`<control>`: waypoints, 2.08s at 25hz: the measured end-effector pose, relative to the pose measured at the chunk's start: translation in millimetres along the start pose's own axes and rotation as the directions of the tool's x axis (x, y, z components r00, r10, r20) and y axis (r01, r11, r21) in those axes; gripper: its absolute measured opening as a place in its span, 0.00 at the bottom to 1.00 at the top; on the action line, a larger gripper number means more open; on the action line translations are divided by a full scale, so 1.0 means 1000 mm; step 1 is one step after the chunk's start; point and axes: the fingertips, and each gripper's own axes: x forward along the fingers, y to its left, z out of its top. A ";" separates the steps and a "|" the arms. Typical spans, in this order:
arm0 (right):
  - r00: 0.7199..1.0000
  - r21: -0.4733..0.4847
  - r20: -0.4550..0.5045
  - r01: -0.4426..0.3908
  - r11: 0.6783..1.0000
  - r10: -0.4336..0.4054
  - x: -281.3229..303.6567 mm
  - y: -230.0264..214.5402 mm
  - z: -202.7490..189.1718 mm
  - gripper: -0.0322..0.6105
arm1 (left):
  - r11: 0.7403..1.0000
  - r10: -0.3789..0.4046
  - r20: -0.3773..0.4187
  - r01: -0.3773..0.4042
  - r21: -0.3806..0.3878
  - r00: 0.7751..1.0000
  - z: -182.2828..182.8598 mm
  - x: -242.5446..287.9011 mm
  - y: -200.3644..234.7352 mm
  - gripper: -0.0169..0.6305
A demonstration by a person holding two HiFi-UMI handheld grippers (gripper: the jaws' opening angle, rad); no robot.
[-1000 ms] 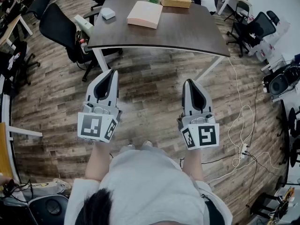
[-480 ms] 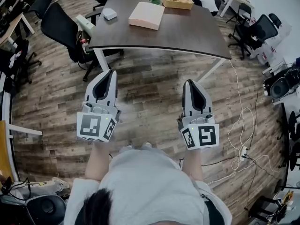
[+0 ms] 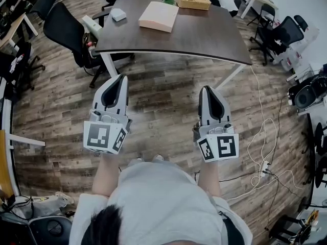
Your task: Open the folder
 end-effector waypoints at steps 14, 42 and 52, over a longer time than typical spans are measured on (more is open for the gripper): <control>0.999 0.025 -0.022 -0.031 0.999 0.032 0.005 -0.029 -0.022 0.07 | 1.000 -0.013 -0.025 0.013 -0.001 1.000 -0.018 0.028 -0.024 0.04; 0.999 0.002 -0.002 0.040 0.999 -0.040 0.245 -0.075 -0.057 0.07 | 0.996 -0.090 0.008 0.090 0.003 0.996 -0.051 0.235 0.128 0.04; 0.996 0.006 -0.006 0.084 0.996 -0.084 0.301 -0.074 -0.074 0.07 | 0.992 -0.128 0.019 0.128 -0.015 0.992 -0.068 0.283 0.178 0.04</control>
